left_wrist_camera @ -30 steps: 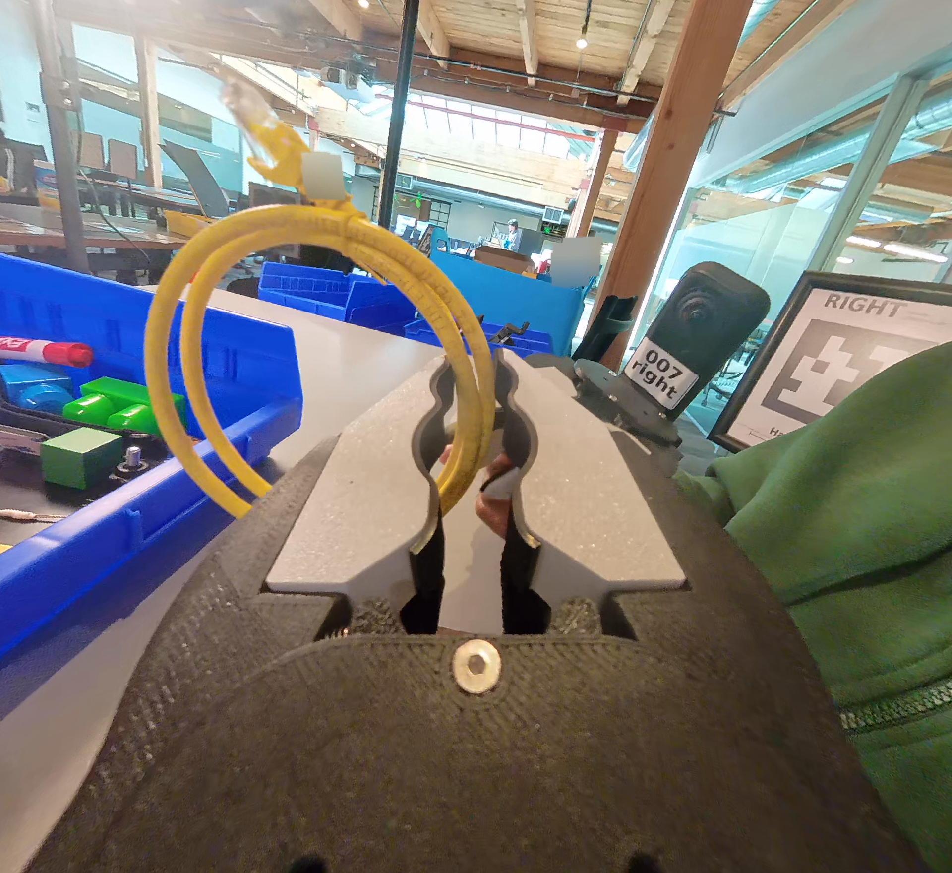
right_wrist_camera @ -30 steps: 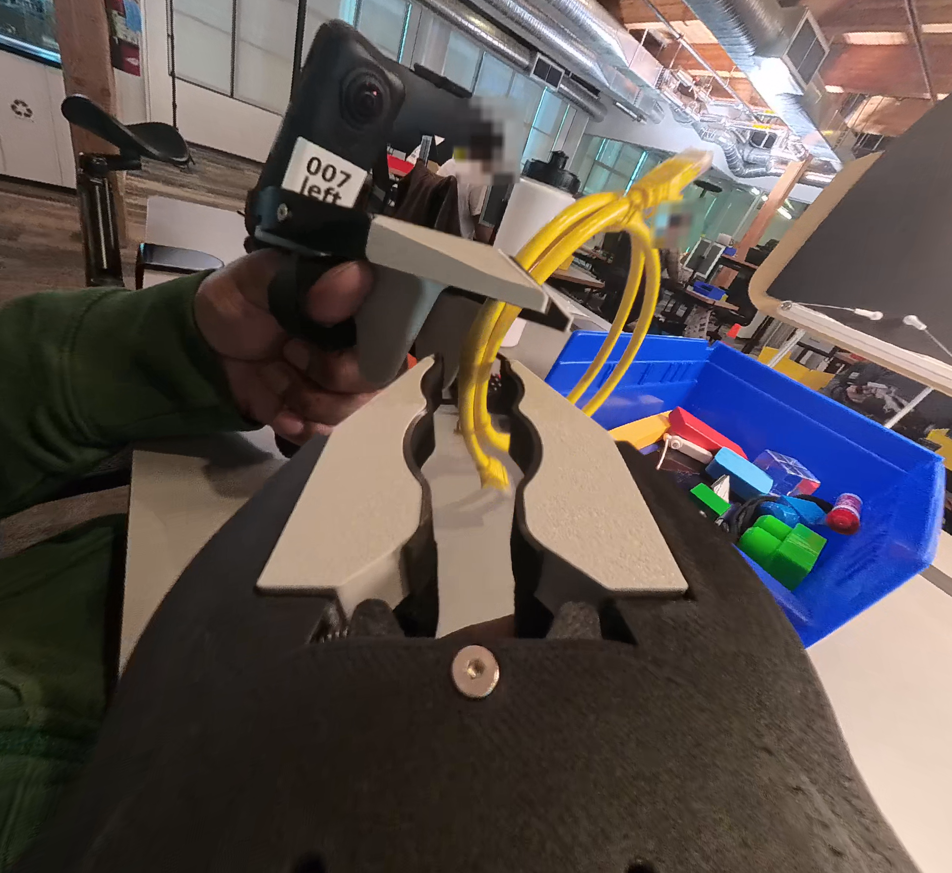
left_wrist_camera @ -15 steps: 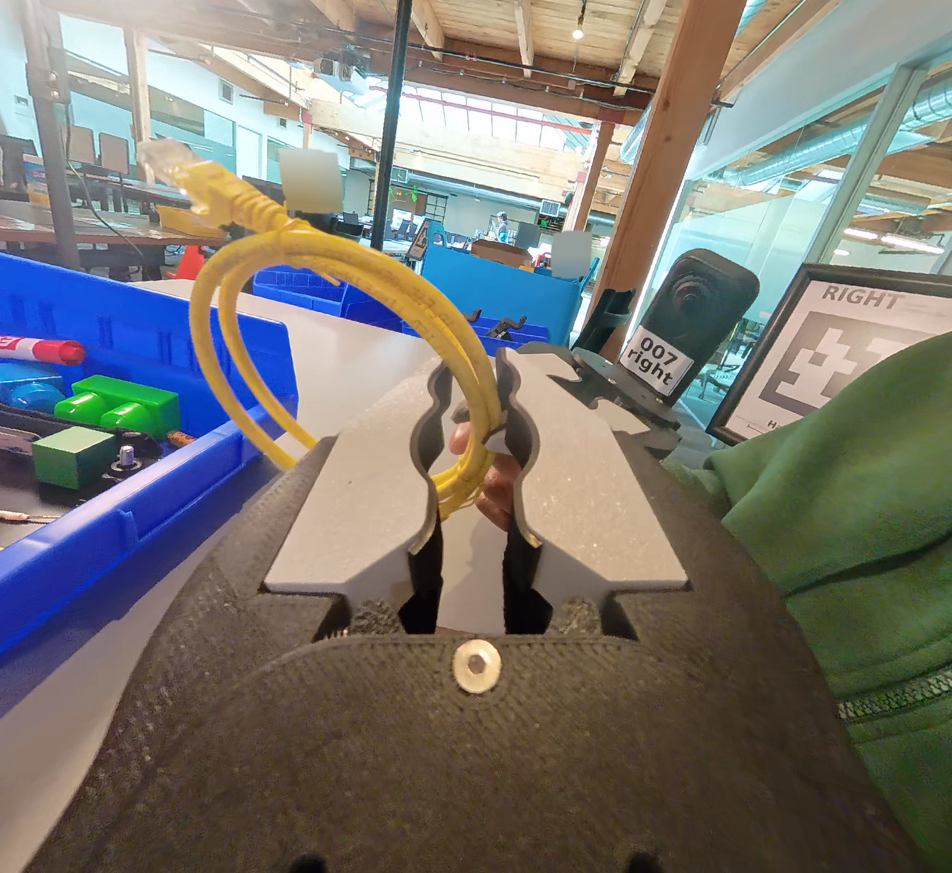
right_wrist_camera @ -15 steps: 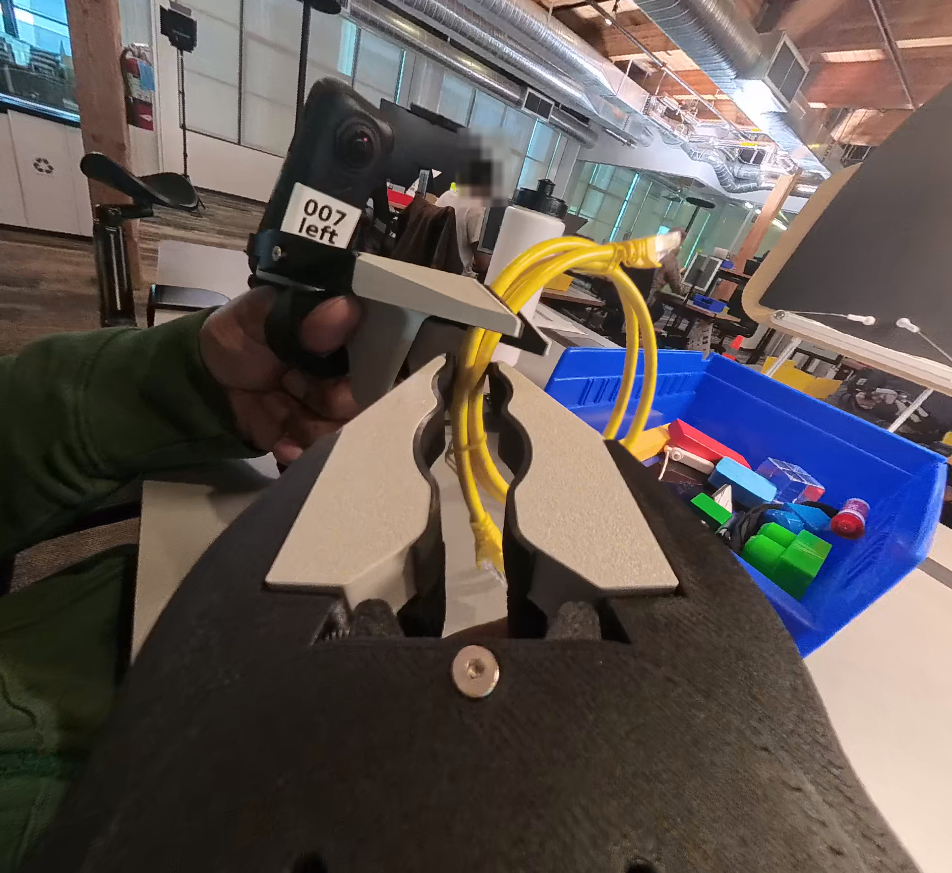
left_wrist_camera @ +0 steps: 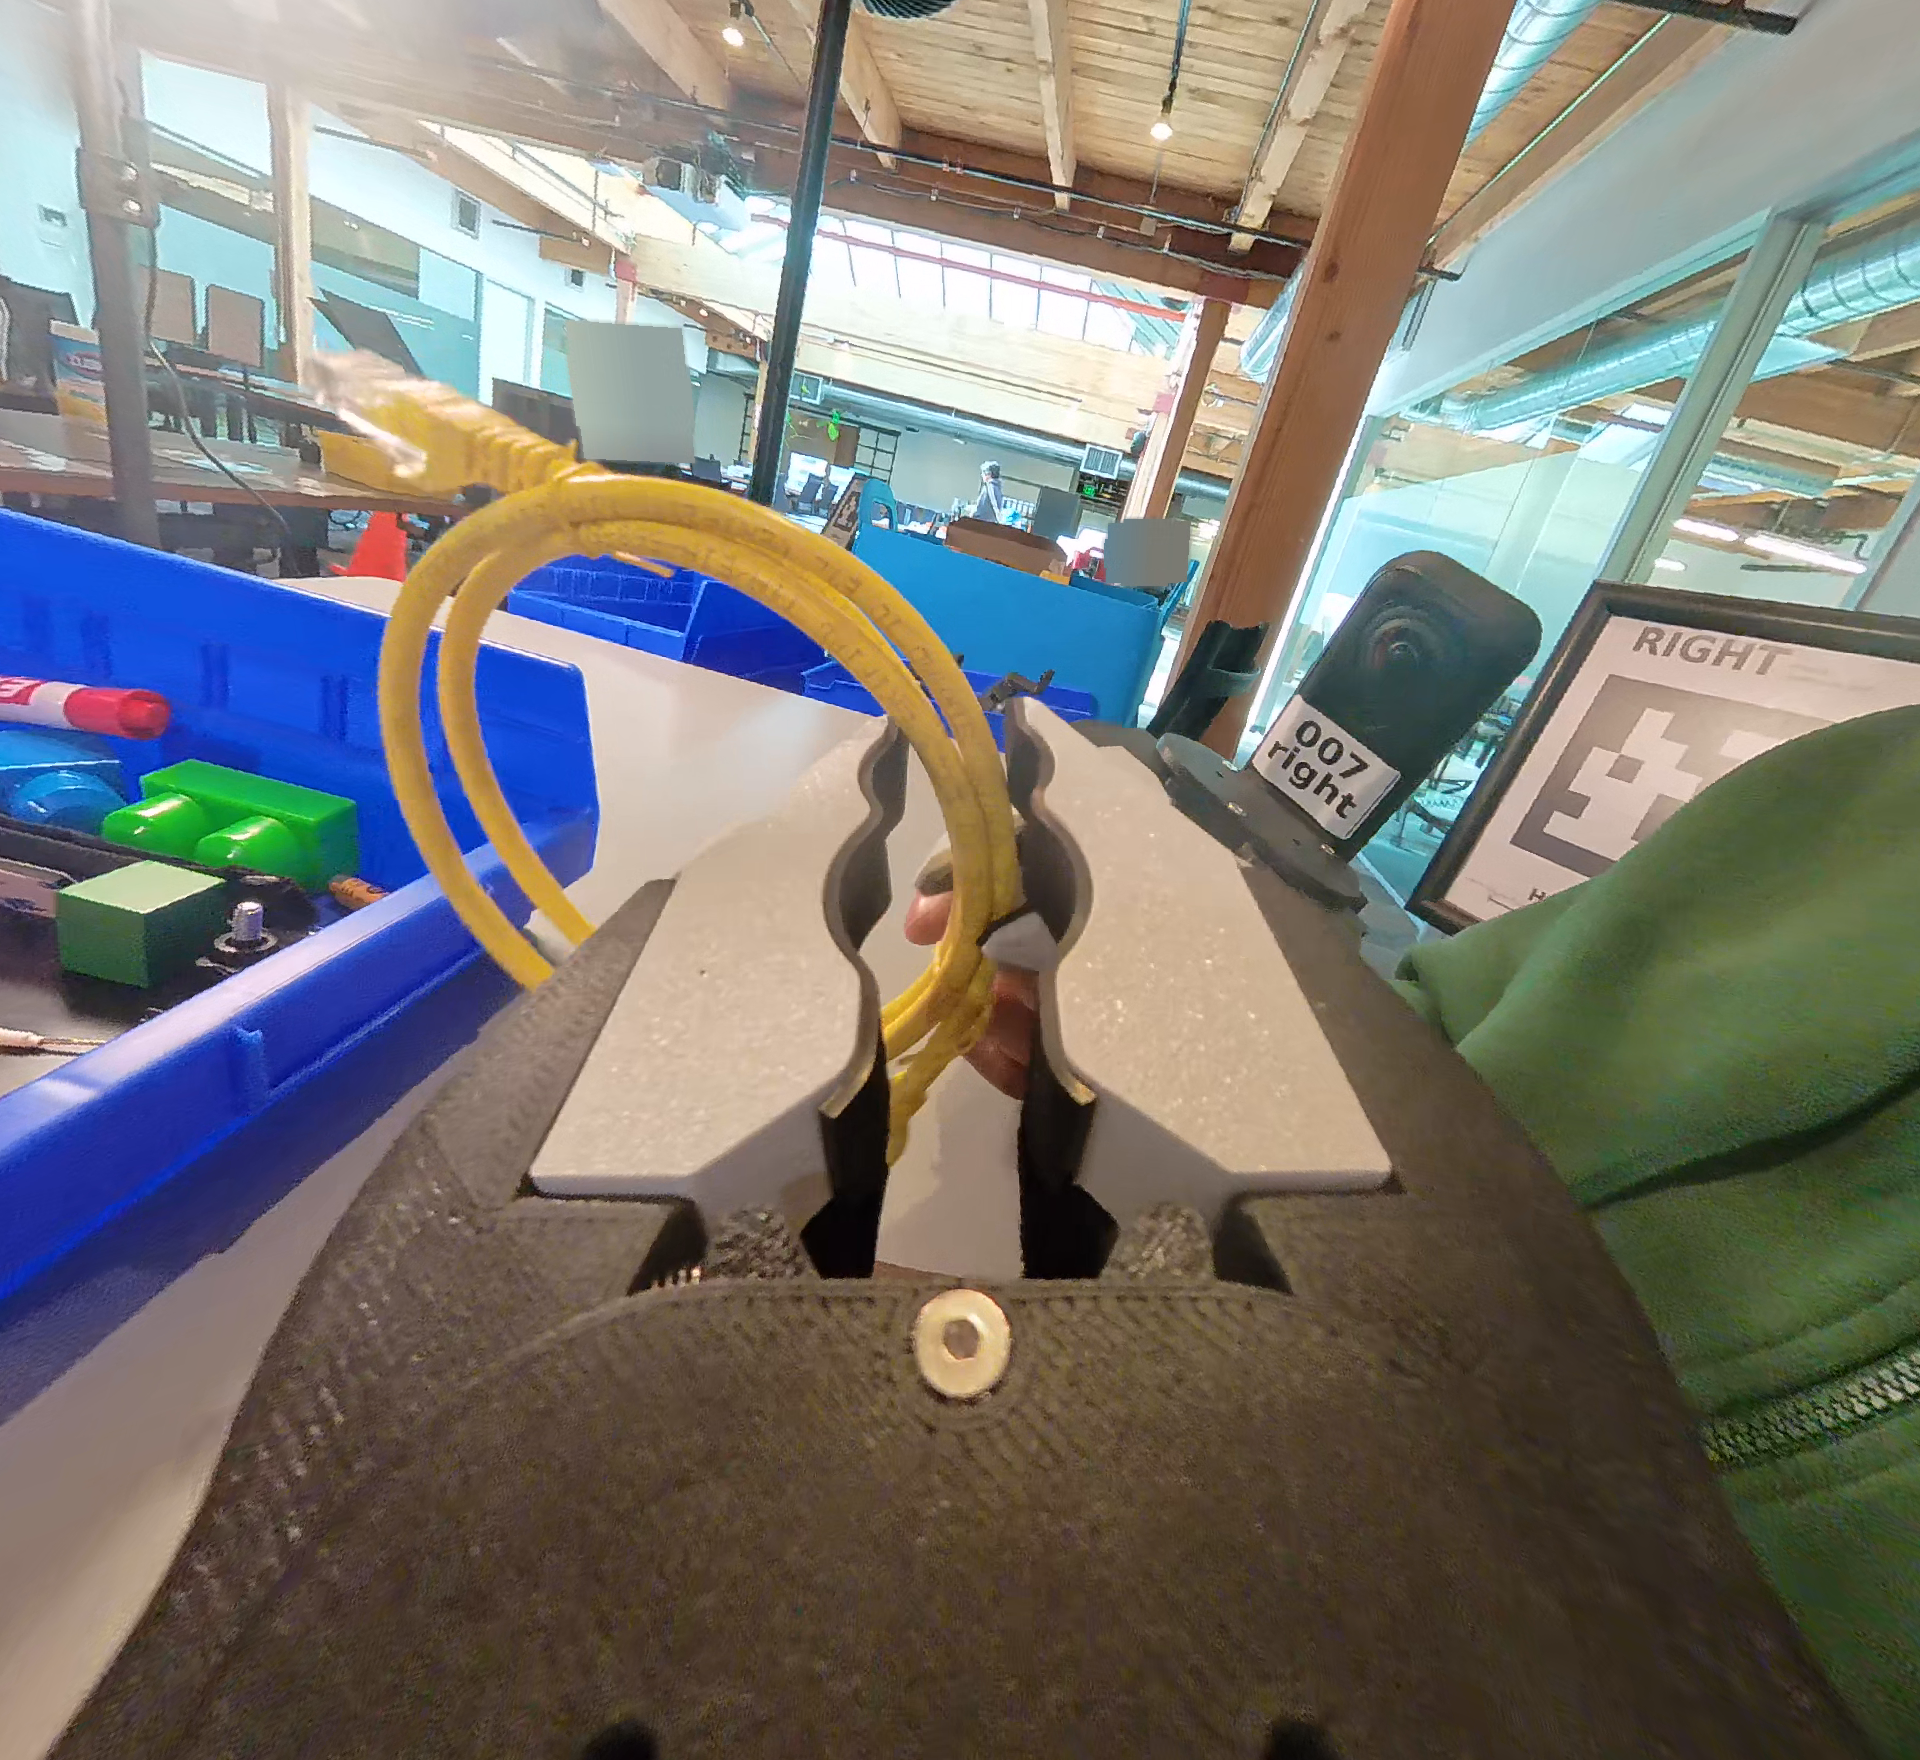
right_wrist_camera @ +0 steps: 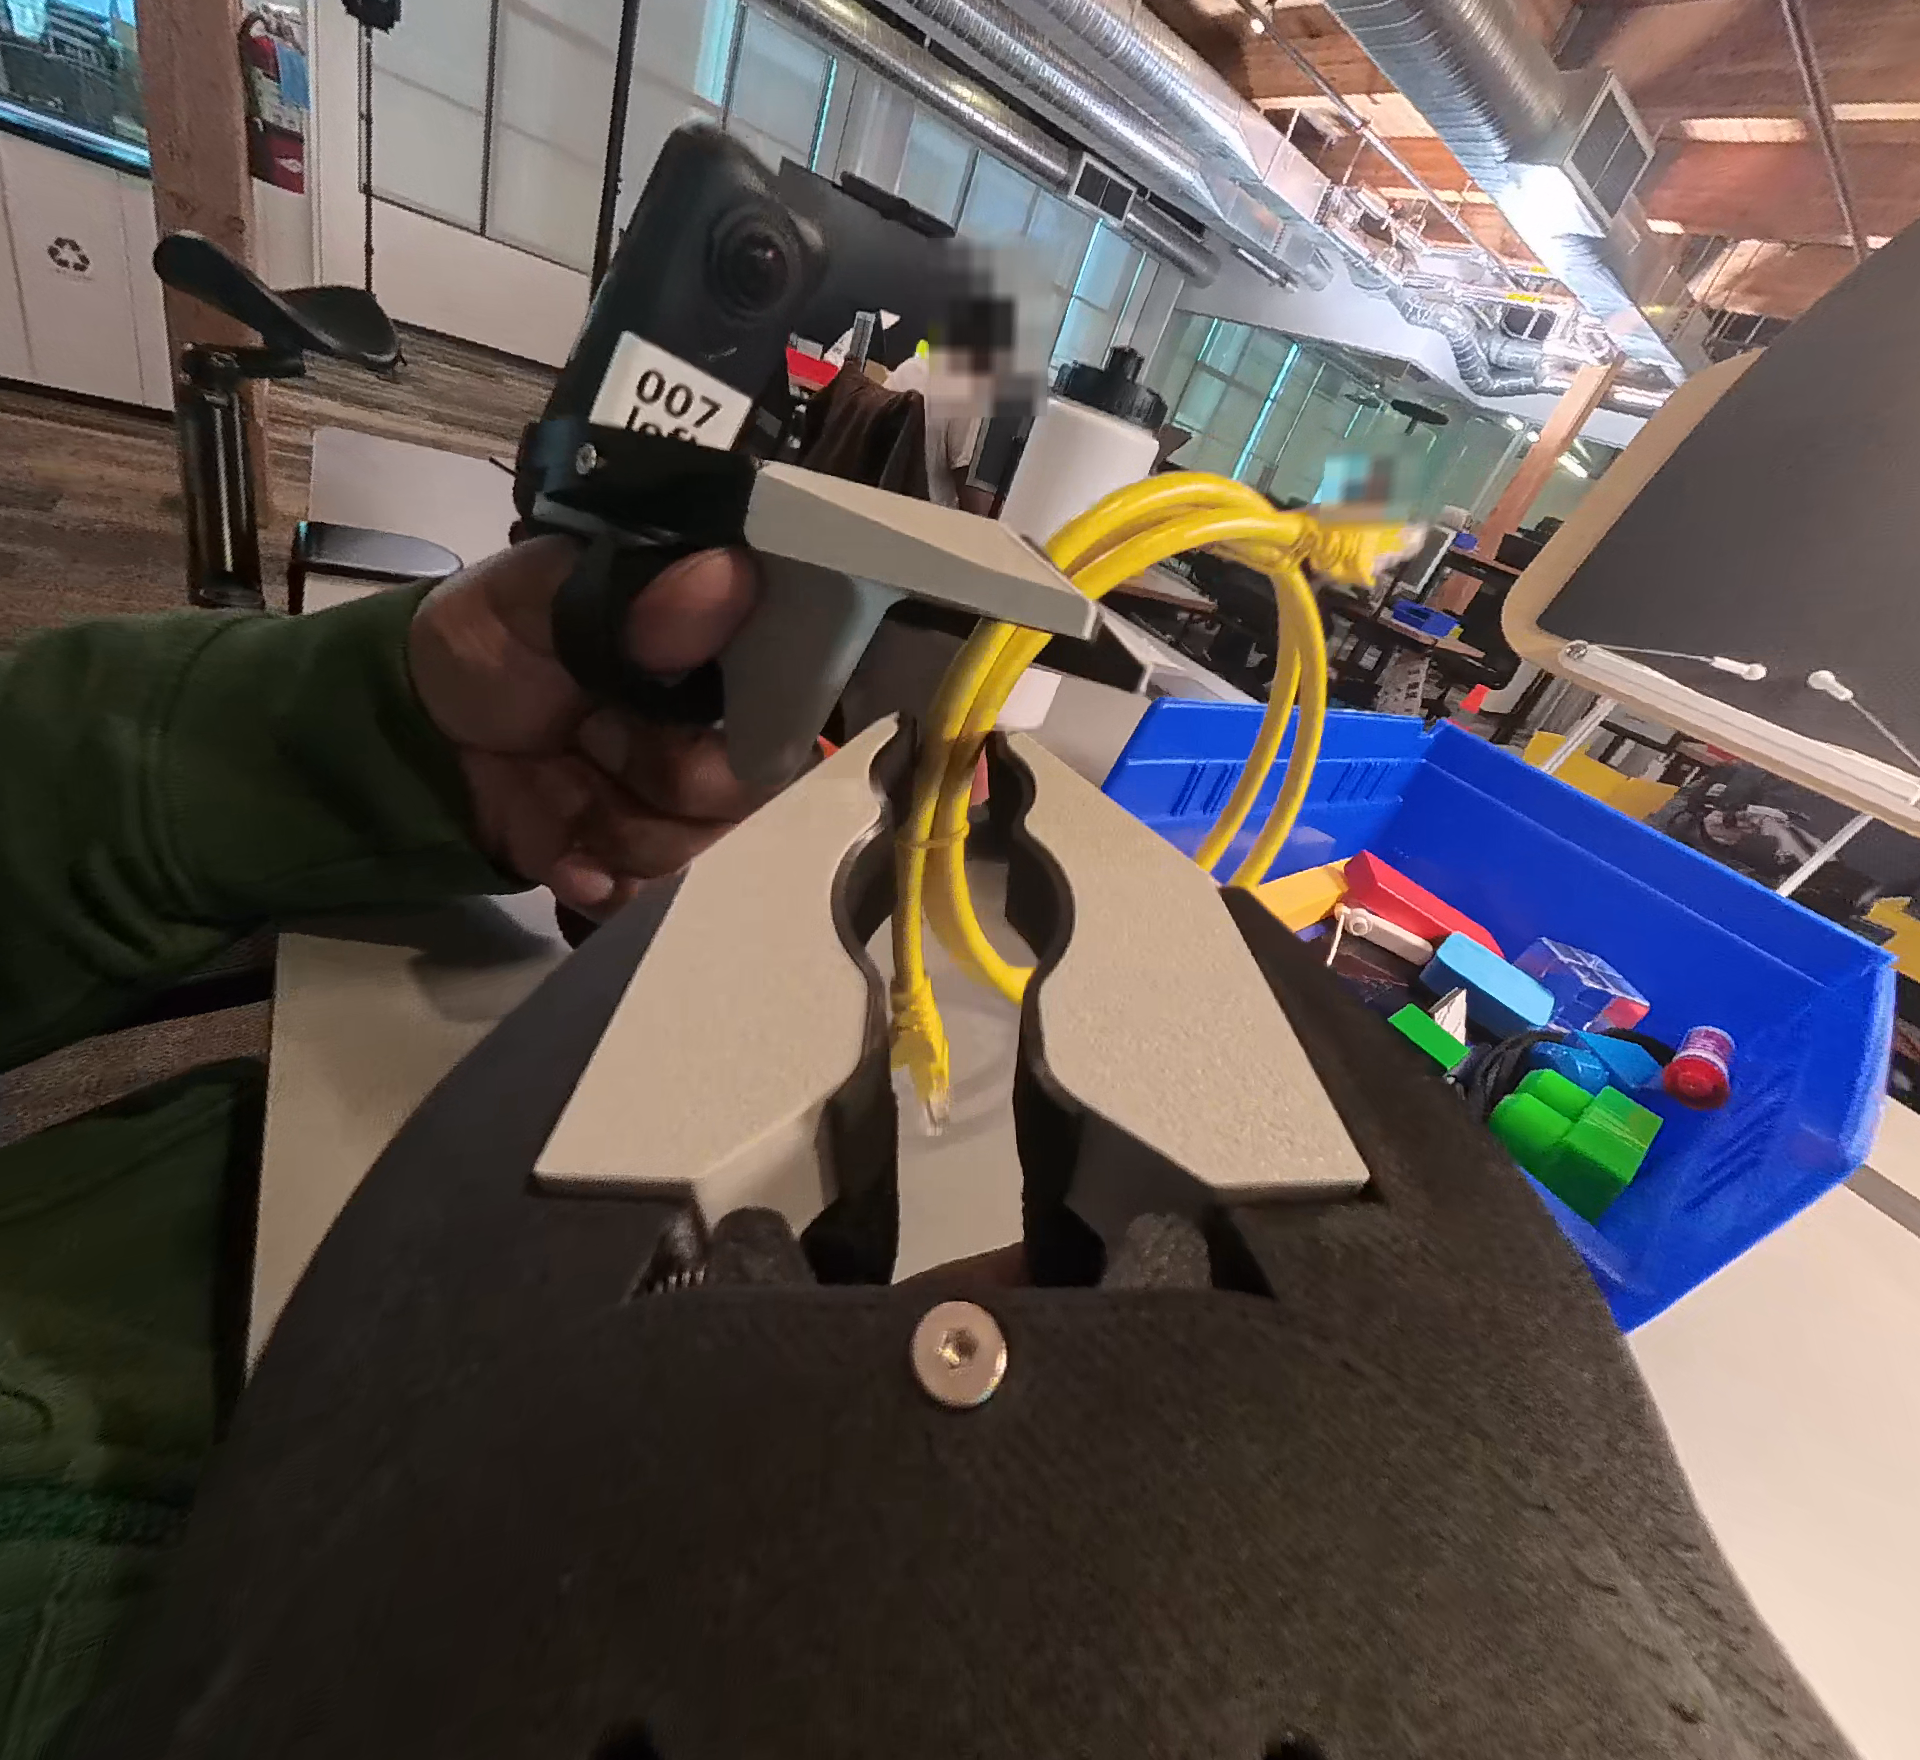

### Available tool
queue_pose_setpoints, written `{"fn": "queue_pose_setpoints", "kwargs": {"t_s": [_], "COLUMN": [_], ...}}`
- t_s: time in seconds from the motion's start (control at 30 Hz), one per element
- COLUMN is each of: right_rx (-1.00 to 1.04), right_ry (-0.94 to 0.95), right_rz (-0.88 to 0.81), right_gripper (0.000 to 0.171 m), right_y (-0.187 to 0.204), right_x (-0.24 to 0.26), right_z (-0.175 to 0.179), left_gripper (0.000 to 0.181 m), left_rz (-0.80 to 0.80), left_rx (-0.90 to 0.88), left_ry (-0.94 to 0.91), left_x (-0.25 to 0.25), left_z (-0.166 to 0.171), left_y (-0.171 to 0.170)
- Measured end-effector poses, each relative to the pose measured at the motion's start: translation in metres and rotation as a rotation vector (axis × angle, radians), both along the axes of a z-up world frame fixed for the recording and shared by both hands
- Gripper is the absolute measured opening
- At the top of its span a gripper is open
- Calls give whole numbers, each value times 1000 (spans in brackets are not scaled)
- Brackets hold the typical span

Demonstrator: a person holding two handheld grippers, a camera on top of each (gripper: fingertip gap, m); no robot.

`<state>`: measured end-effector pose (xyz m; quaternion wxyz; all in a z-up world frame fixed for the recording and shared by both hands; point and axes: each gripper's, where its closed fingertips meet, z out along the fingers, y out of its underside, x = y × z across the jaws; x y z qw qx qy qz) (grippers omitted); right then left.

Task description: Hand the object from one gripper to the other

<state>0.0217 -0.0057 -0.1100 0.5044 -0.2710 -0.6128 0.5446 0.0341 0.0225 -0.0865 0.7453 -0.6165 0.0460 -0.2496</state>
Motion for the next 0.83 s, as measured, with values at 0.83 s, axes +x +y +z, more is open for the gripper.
{"fn": "queue_pose_setpoints", "kwargs": {"t_s": [0.83], "right_rx": [-4], "right_ry": [-13], "right_rz": [-20], "right_gripper": [14], "right_y": [3], "right_x": [-2], "right_z": [-2], "left_gripper": [20], "left_rz": [17], "left_rx": [-19], "left_ry": [15], "left_x": [0], "left_z": [-4], "left_y": [2]}}
